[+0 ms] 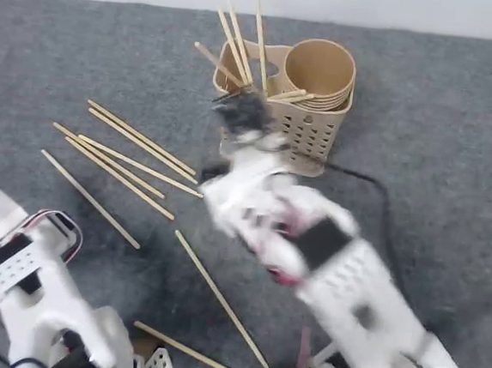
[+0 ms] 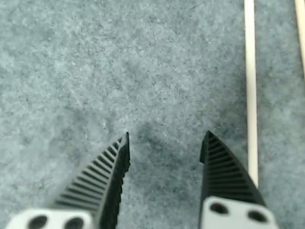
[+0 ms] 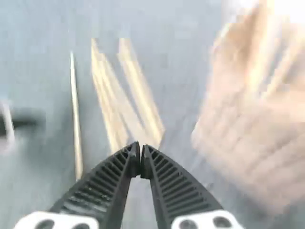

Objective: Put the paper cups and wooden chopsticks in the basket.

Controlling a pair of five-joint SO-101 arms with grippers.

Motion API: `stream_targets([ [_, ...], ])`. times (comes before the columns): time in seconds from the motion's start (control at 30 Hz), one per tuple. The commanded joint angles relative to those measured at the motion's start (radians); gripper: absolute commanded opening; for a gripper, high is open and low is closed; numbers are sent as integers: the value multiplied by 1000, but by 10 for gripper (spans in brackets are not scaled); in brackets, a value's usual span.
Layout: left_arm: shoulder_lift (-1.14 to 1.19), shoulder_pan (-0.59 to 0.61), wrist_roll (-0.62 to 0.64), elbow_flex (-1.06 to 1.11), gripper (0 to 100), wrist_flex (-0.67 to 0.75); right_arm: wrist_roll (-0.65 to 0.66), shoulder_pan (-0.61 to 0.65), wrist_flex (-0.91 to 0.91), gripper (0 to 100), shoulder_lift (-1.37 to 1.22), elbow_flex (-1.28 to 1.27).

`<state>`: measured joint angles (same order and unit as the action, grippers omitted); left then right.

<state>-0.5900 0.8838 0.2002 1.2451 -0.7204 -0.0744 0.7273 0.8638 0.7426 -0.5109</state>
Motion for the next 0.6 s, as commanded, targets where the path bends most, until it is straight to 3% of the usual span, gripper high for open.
stream_targets([
  [0.0,2,2,-9,-47,228,29,60,-61,-139,7,183,12],
  [0.1,2,2,-9,-47,228,29,43,-50,-110,7,194,9],
  [0.27,3,5,-9,-47,228,29,-38,113,1,7,67,-130],
  [0.57,3,26,-9,-48,228,29,-40,255,-213,128,-363,-215],
])
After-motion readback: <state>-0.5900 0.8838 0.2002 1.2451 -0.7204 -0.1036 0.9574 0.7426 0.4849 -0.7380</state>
